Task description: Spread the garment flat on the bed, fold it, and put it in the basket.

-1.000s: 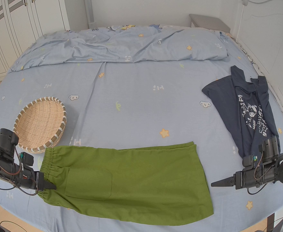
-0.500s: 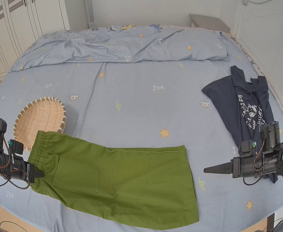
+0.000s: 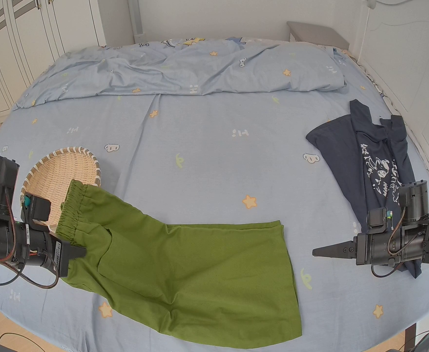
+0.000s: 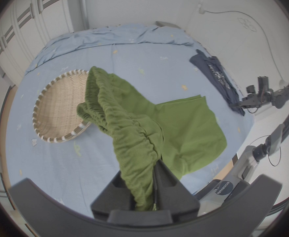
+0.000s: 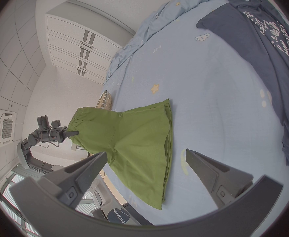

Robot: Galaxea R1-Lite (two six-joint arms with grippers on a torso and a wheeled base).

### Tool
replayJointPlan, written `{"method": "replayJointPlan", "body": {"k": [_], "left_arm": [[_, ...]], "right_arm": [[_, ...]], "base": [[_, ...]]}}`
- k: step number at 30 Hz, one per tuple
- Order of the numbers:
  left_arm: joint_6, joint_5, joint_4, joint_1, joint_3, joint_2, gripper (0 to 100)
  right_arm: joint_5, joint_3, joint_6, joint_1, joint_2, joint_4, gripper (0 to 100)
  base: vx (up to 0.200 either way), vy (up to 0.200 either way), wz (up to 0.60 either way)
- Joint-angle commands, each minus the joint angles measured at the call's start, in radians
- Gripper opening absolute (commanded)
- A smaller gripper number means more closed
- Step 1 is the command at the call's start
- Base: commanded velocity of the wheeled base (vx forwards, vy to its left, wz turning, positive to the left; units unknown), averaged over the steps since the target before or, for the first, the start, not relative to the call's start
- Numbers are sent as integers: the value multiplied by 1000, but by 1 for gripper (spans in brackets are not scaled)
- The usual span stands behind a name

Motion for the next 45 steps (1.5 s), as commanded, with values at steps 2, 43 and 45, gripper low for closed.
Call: {"method": "replayJointPlan", "body": {"k": [2,43,45], "left_arm": [[-65,41,28,-212,-60,2,0],[-91,41,-285,-700,-171,349,0],[-90,37,-286,-708,-169,360,0]], "right_arm": [[0,-3,3,-10,-6,0,100],[-1,-21,-4,-55,-2,-2,100],[-3,-21,-4,-56,-2,-3,100]], "base": [[0,0,0],[0,0,0],[0,0,0]]}}
